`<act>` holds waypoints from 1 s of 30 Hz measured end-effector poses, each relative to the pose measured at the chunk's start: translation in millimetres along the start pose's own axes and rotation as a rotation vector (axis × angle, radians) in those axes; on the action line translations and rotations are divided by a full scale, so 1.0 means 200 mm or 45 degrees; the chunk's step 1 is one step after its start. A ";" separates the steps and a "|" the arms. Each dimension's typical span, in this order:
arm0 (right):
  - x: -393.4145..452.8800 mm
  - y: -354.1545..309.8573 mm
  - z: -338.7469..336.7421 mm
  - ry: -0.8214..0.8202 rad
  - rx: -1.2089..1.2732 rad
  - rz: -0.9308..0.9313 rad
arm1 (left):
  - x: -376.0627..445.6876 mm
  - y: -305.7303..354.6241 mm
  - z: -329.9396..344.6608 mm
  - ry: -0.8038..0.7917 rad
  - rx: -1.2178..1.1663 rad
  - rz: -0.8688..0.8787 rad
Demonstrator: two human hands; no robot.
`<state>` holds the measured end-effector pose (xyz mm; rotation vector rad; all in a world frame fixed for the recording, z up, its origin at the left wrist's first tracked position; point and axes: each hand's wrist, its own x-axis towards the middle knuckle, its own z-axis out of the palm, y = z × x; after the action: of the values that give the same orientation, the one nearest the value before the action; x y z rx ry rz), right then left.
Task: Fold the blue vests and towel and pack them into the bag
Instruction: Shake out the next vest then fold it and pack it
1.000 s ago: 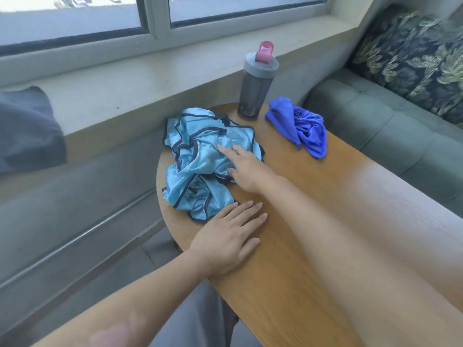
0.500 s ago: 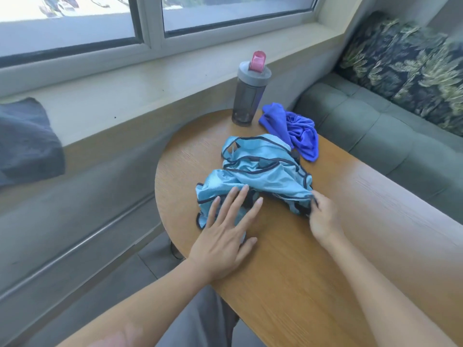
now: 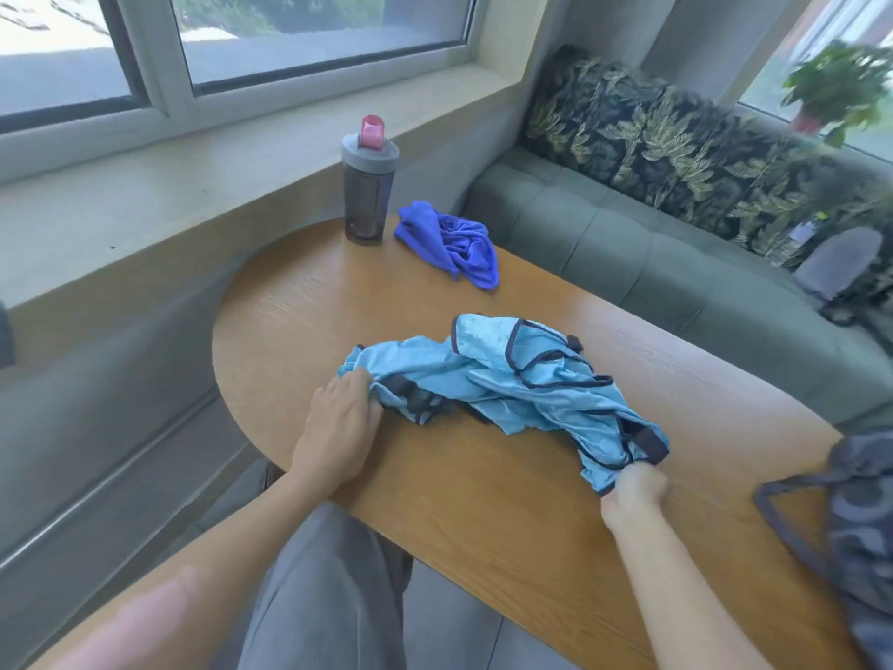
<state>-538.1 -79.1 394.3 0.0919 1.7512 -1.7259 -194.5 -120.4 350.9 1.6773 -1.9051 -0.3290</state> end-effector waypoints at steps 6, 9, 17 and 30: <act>-0.05 0.05 -0.04 0.159 0.282 -0.172 | 0.01 0.06 -0.10 0.164 -0.453 -0.554; -0.07 0.04 -0.04 0.197 0.140 -0.261 | 0.10 0.08 -0.13 0.184 -0.602 -0.848; -0.07 -0.35 0.01 -0.003 -0.336 -0.592 | 0.63 0.24 -0.62 0.163 -0.292 -0.262; -0.49 -1.28 0.28 -0.333 -0.385 -1.220 | 1.04 0.83 -1.24 0.604 0.414 0.303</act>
<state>-563.5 -123.2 669.3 -1.2213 1.9558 -1.9024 -200.9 -245.7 692.8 1.5222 -1.8230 0.4577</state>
